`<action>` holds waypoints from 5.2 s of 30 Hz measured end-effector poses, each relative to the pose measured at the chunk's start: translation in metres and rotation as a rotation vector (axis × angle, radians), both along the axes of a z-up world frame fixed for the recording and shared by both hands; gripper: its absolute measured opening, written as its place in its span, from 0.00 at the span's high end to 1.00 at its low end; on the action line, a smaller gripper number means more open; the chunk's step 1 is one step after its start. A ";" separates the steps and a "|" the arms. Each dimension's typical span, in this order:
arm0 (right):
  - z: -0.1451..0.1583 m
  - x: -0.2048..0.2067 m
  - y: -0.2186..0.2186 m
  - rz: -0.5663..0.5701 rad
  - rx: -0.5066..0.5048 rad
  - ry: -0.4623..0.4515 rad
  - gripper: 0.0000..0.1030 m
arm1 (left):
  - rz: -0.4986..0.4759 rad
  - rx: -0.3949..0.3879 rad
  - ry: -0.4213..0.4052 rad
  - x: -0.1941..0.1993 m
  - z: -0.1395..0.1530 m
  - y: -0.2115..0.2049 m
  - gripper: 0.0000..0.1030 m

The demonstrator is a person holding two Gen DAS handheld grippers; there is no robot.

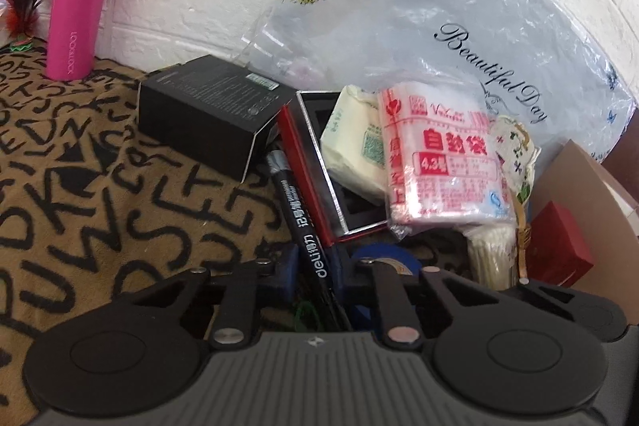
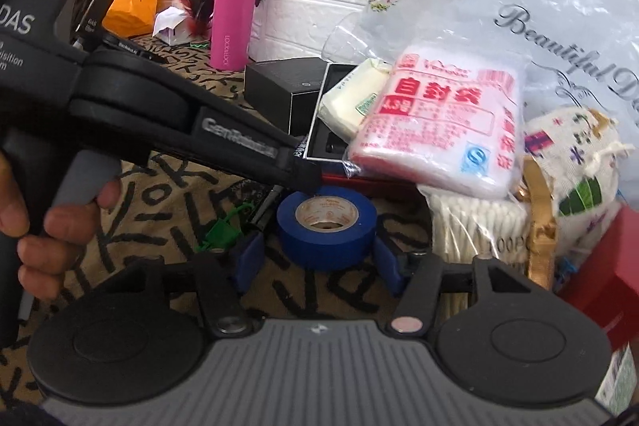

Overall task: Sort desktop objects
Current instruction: 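Reach the left tool to the black marker while the right tool reaches the blue tape, then grasp the black marker with the left tool while the right tool grasps the blue tape, then carry the black marker and blue tape over the cardboard box with both tools, then open both tools to drop the marker and tape into the box, then move both tools back to the table toward the cotton swab bag and gold watch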

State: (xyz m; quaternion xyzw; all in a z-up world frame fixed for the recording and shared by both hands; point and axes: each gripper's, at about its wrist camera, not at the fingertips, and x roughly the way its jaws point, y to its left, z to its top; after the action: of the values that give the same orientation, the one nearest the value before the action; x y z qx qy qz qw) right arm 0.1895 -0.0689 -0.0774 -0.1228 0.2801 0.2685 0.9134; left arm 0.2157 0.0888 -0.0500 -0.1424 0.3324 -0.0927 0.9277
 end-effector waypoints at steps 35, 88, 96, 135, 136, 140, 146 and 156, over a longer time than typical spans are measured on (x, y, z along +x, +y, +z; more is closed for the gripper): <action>0.006 -0.064 -0.033 0.039 -0.032 0.027 0.46 | -0.219 0.060 0.063 -0.067 -0.007 -0.036 0.87; 0.116 -0.207 -0.248 -0.368 0.085 -0.281 0.46 | -0.541 -0.006 -0.193 -0.129 0.137 -0.233 0.87; 0.115 -0.142 -0.309 -0.473 0.014 -0.239 0.46 | -0.516 0.015 -0.137 -0.063 0.133 -0.287 0.87; 0.128 -0.082 -0.321 -0.512 -0.110 -0.234 0.05 | -0.478 0.116 -0.154 -0.040 0.114 -0.310 0.09; 0.130 -0.086 -0.319 -0.514 -0.110 -0.234 0.05 | -0.479 0.113 -0.157 -0.044 0.116 -0.308 0.09; 0.133 -0.102 -0.313 -0.521 -0.093 -0.225 0.05 | -0.477 0.107 -0.168 -0.062 0.121 -0.301 0.09; 0.136 -0.130 -0.301 -0.533 -0.054 -0.217 0.05 | -0.456 0.084 -0.181 -0.097 0.124 -0.282 0.09; 0.108 -0.176 -0.252 -0.470 -0.006 -0.199 0.04 | -0.331 0.055 -0.147 -0.159 0.090 -0.219 0.09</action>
State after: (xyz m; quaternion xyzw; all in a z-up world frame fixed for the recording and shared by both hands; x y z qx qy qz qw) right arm 0.0132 -0.3212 0.0307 -0.0828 0.2105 0.0344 0.9735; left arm 0.0567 -0.1299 0.0398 -0.0530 0.2848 -0.2453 0.9251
